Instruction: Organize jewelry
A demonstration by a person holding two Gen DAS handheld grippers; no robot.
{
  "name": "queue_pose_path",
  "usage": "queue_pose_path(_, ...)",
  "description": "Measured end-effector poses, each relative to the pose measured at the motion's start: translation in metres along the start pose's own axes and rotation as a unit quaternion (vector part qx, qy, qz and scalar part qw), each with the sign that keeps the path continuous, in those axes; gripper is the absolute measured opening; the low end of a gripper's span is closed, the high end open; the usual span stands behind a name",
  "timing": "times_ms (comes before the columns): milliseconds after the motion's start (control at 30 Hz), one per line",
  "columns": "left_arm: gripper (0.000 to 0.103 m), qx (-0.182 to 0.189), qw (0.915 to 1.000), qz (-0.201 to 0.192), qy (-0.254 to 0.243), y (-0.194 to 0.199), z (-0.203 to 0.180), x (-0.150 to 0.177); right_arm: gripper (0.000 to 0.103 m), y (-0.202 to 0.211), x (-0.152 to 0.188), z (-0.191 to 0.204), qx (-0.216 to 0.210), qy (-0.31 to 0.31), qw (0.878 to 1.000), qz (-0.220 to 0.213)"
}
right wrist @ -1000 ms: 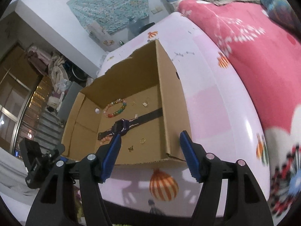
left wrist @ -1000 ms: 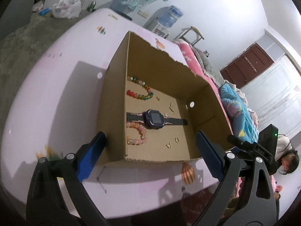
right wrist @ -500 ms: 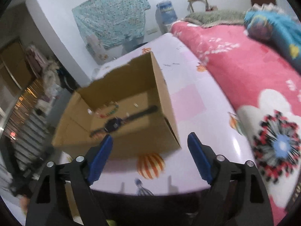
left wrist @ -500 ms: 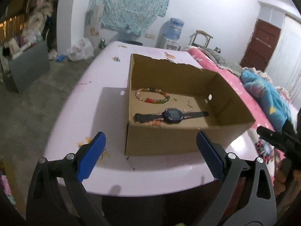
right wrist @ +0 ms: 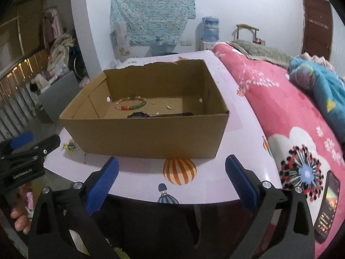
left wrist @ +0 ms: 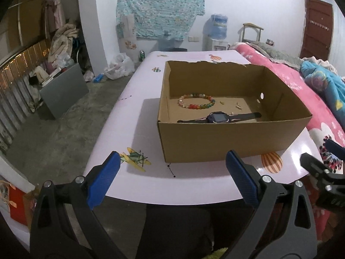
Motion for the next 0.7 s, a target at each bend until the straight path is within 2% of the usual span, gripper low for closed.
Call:
queue_pose_path(233, 0.095, 0.001, 0.9996, 0.010, 0.026, -0.001, -0.001, -0.003, 0.096, -0.011, -0.004, 0.006, -0.005, -0.015, 1.000, 0.020)
queue_pose_path(700, 0.095, -0.008, 0.9998, 0.016, 0.012, -0.002, -0.012, -0.004, 0.096, -0.017, -0.007, 0.013, 0.000, -0.006, 0.999, 0.034)
Point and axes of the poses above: each gripper's, at about its wrist camera, not at the fingertips, and y roughly against the way its jaws point, z to its left, x to its underside, the point moved 4 cm from there along -y, roughly the way its jaws point, and after that the axes turned 5 degrees about z, right-handed, at the moved point
